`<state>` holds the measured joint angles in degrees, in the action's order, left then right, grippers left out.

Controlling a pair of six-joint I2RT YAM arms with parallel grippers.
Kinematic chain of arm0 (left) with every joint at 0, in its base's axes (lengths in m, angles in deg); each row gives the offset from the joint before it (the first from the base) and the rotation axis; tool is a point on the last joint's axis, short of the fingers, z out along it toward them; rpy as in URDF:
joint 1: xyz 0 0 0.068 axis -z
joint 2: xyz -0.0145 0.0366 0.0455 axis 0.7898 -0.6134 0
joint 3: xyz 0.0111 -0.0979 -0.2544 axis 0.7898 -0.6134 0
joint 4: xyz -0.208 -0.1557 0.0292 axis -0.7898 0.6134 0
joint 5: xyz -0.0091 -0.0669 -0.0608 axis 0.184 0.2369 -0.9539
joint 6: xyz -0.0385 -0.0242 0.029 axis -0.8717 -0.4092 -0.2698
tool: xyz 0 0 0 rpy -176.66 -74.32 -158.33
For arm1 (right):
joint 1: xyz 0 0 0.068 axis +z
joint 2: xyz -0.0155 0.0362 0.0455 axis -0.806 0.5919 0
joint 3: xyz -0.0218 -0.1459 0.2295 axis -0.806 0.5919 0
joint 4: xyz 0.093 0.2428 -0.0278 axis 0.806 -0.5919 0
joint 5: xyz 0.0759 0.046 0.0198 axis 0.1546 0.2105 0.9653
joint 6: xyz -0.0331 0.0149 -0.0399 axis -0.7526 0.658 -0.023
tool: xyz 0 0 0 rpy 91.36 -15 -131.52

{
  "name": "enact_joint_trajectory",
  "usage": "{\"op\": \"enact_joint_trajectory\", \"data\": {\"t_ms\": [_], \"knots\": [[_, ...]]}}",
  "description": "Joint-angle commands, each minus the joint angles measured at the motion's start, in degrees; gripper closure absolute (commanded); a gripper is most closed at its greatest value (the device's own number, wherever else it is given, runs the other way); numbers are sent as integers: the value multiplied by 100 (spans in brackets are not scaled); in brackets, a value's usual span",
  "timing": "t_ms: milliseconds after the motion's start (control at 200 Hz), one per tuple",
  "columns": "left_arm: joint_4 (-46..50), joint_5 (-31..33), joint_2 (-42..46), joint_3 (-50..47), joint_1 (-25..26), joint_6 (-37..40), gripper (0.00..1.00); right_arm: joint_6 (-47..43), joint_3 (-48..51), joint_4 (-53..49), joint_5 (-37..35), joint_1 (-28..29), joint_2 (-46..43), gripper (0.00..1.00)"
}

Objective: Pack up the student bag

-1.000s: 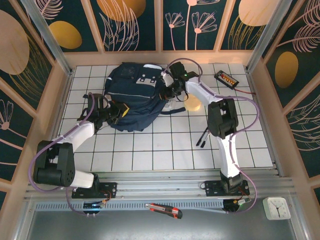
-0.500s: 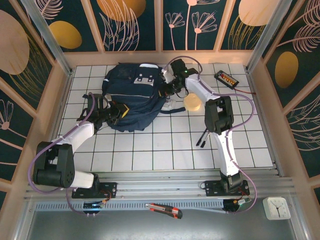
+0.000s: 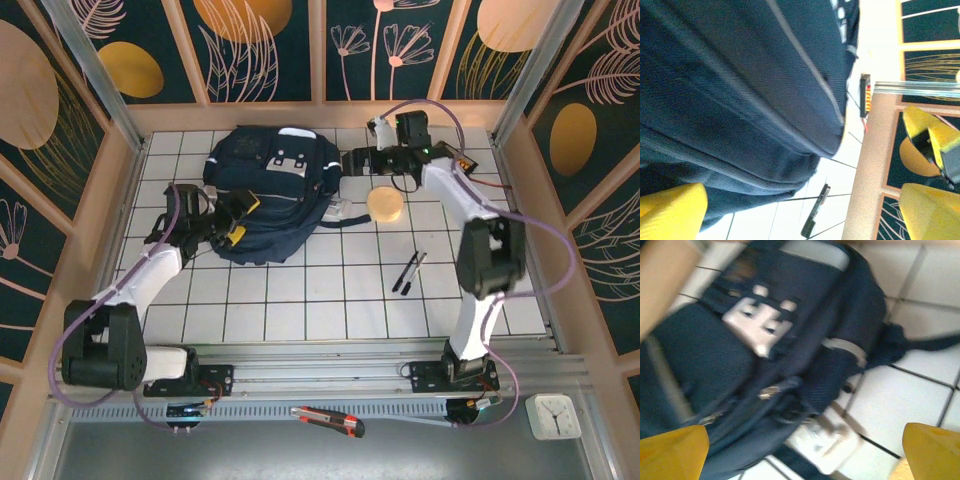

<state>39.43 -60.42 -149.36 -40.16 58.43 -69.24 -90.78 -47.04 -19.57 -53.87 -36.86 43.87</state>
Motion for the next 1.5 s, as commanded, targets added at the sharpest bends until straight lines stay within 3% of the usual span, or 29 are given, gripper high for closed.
{"op": "enact_joint_trajectory", "data": {"t_ms": [0,75,180,315,631,931,1276,1496], "knots": [[416,20,337,361,-28,265,1,-742,1663,2897,1260,219,-930,1],[617,151,287,574,-69,572,1,-1611,2384,3809,1912,302,-1049,2],[907,408,-23,949,-278,1256,1,-2692,1765,2704,1942,464,-483,22],[1391,887,-701,1589,-583,2398,1,-3735,1517,2437,1809,797,52,24],[1564,978,-1562,2465,-747,3030,2,-4097,886,2580,1484,1078,882,24],[2097,1751,-1473,2888,-749,3868,3,-5555,698,2168,-241,1750,963,24],[2015,1682,-1375,2782,-747,3873,1,-6365,582,1571,-637,2060,1065,27],[1982,1649,-1322,2692,-749,3863,2,-6413,692,1281,-588,2122,841,29]]}}
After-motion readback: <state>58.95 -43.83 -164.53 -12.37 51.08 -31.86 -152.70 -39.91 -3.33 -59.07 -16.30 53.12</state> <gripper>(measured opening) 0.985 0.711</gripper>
